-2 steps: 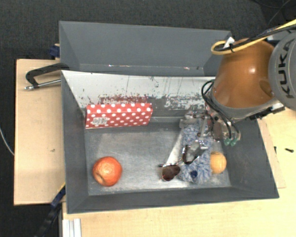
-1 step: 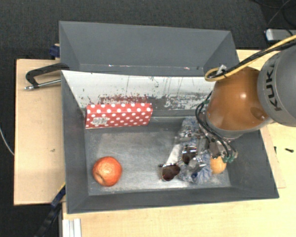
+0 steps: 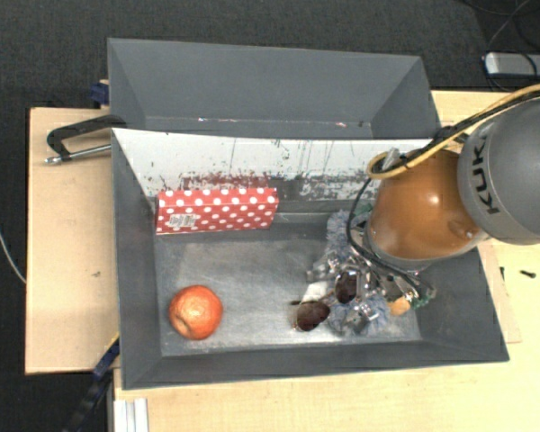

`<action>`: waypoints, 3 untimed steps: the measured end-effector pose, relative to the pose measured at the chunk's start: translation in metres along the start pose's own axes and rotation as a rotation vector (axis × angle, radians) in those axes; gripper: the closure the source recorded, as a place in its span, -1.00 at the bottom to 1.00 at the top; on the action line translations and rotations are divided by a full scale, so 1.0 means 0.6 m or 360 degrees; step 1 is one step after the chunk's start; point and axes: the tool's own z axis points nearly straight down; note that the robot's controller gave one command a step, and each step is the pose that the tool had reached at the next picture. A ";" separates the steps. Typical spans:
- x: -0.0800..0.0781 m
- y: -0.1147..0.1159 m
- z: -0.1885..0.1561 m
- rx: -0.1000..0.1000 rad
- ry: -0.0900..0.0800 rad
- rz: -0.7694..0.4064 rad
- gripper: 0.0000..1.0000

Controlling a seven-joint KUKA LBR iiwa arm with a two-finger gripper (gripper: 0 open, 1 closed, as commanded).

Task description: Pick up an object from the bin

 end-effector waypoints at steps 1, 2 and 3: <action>0.001 -0.001 0.019 -0.0002 -0.0010 0.0255 -1.00; 0.013 -0.013 0.009 0.0009 -0.0027 -0.0168 -1.00; -0.005 -0.004 0.008 0.0008 -0.0010 0.0254 1.00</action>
Offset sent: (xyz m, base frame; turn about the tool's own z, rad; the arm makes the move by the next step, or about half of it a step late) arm -0.0094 -0.0128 -0.0100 -0.1046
